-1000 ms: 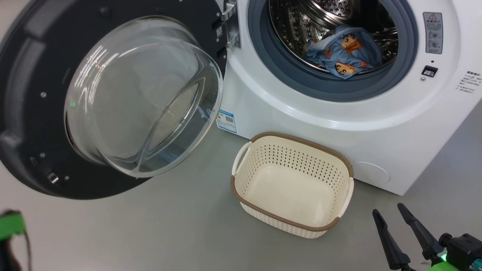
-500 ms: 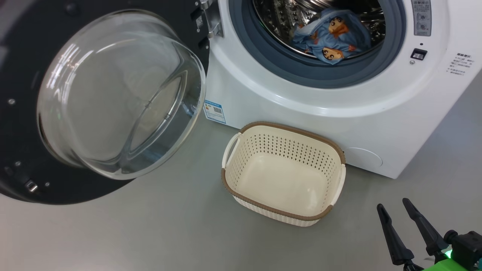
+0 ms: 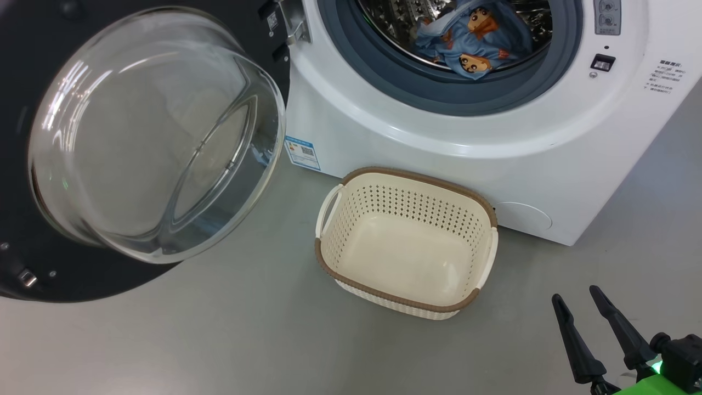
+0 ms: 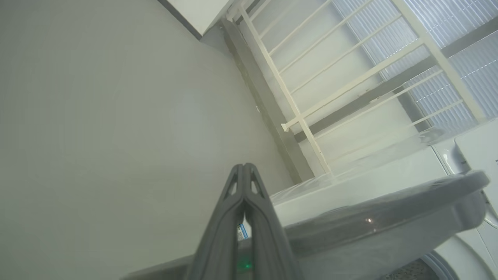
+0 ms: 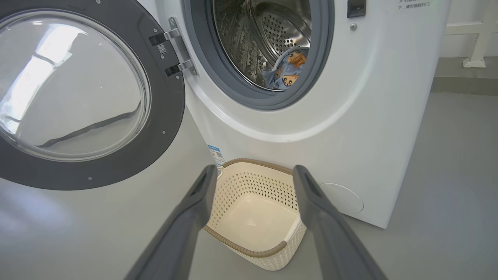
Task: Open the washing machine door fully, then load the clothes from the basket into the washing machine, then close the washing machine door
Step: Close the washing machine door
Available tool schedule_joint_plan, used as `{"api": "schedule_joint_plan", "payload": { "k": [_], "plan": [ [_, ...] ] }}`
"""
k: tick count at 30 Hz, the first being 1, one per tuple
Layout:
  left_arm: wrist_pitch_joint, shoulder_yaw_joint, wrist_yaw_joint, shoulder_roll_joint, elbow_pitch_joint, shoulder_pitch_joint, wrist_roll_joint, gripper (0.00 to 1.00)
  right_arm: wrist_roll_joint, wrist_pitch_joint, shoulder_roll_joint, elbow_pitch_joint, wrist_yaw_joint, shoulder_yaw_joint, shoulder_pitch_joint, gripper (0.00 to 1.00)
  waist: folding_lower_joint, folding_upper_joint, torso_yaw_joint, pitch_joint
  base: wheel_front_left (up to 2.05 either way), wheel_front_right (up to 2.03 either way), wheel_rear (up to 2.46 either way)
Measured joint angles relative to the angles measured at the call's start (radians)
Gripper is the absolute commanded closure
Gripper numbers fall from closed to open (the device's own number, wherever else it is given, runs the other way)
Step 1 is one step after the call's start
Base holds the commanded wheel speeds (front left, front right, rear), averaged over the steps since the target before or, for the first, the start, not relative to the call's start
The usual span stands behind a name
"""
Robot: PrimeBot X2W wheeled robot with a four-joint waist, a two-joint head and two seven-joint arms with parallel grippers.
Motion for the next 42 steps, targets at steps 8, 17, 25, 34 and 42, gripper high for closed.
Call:
{"api": "schedule_joint_plan", "payload": {
  "k": [8, 17, 25, 34, 42],
  "plan": [
    [0.223, -0.035, 0.0, 0.002, 0.016, -0.002, -0.09, 1.0, 0.0, 0.0, -0.002, 0.0, 0.0, -0.001, -0.001, 0.0, -0.0001, 0.0, -0.005, -0.007, 0.0, 0.0, 0.0],
    [0.404, -0.062, 0.002, 0.023, -0.143, 0.07, -0.18, 1.0, 0.0, 0.0, 0.004, 0.001, 0.0, -0.002, 0.0, 0.0, -0.0001, 0.0, -0.004, -0.032, 0.0, 0.0, 0.0],
    [0.573, -0.124, 0.001, 0.018, -0.363, 0.202, -0.26, 1.0, 0.0, 0.0, 0.018, 0.009, 0.0, 0.0, 0.003, 0.0, -0.0001, 0.0, 0.002, -0.067, 0.0, 0.0, 0.0],
    [0.667, -0.158, 0.002, 0.017, -0.608, 0.298, -0.332, 1.0, 0.0, 0.0, 0.035, 0.013, 0.0, 0.003, 0.005, 0.0, -0.0001, 0.0, -0.01, -0.098, 0.0, 0.0, 0.0],
    [0.712, -0.205, 0.002, 0.008, -0.751, 0.313, -0.356, 1.0, 0.0, 0.0, 0.035, 0.013, 0.0, 0.001, 0.005, 0.0, -0.0001, 0.0, -0.05, -0.094, 0.0, 0.0, 0.0]
  ]
}}
